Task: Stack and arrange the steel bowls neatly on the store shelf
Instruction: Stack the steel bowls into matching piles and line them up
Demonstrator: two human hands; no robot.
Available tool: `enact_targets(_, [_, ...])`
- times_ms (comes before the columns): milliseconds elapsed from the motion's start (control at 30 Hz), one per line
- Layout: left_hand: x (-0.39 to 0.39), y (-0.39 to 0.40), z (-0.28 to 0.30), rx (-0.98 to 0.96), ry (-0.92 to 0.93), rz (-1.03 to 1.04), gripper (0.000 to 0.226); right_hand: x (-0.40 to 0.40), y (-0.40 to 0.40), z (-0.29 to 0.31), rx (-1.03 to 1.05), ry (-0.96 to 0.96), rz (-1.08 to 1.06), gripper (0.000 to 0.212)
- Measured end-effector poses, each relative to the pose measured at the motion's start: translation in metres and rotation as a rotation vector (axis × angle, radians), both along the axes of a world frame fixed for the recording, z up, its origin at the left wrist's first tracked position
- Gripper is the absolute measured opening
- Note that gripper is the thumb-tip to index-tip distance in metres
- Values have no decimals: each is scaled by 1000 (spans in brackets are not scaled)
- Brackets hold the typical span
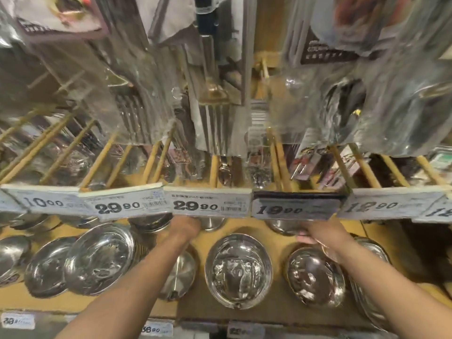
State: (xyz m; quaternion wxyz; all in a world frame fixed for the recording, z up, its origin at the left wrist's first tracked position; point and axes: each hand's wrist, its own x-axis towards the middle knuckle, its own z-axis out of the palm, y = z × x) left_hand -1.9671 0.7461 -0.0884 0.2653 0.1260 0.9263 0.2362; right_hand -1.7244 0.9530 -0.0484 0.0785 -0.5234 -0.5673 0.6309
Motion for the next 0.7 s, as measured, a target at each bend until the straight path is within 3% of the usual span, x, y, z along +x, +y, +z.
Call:
enact_targets(133, [0, 4, -2, 60, -158, 155, 8, 15, -4, 4, -33, 44, -40, 19])
enact_targets(267, [9, -4, 14, 106, -69, 186, 10, 30, -16, 10, -90, 99, -72, 23])
enact_targets(467, [29, -44, 61, 195, -38, 238, 30, 44, -39, 26, -148, 216, -63, 29])
enact_targets(700, [83, -115, 94, 388, -77, 369, 34, 51, -70, 44, -184, 250, 62, 29])
